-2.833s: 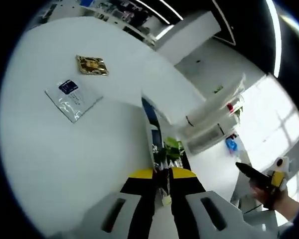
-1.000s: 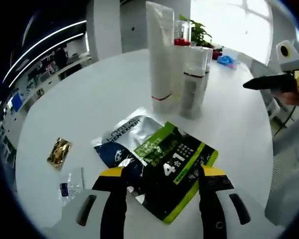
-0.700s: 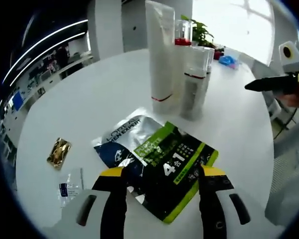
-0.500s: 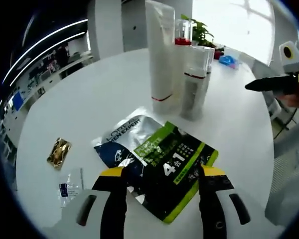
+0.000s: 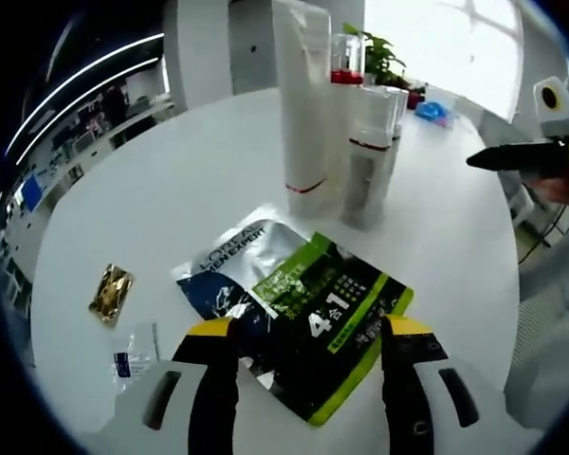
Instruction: Arrange the skincare products in the storage area until every visible bottle or jar stands upright without overlapping.
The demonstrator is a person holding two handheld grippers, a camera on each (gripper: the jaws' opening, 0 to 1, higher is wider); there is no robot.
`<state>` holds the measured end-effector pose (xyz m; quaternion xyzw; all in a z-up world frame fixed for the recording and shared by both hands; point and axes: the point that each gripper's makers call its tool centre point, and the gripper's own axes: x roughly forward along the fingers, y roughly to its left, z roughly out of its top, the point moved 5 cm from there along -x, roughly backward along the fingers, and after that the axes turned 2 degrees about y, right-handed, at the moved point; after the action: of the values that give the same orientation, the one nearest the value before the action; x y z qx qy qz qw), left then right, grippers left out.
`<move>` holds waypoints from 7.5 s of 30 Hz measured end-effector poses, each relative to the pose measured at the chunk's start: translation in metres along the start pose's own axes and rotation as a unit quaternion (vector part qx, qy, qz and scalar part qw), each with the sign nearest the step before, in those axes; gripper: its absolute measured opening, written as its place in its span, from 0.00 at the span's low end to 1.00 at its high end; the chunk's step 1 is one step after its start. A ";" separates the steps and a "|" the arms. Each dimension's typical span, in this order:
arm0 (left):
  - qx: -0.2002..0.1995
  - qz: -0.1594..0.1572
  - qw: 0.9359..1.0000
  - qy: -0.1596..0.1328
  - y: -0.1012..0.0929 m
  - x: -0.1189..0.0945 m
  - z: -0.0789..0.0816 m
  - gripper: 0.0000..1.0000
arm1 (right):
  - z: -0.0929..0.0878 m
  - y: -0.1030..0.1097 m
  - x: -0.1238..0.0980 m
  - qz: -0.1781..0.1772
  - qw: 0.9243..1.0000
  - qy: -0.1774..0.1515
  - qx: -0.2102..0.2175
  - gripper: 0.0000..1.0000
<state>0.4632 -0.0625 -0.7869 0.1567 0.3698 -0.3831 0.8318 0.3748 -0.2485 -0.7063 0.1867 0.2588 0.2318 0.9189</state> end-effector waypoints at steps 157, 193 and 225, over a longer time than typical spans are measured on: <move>-0.098 0.081 0.991 0.045 0.109 -0.067 -0.033 0.70 | -0.018 0.036 -0.019 -0.005 0.994 0.064 -0.086 0.80; -0.143 0.107 0.979 0.096 0.131 -0.037 -0.032 0.38 | -0.016 0.030 -0.020 -0.021 0.995 0.056 -0.078 0.80; -0.219 0.111 0.966 0.076 0.111 -0.062 -0.033 0.38 | -0.014 0.033 -0.021 -0.018 0.994 0.050 -0.095 0.79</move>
<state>0.5040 0.0607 -0.7661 0.0402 0.4873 -0.1848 0.8525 0.3401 -0.2293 -0.6943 0.0823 0.2848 0.2474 0.9224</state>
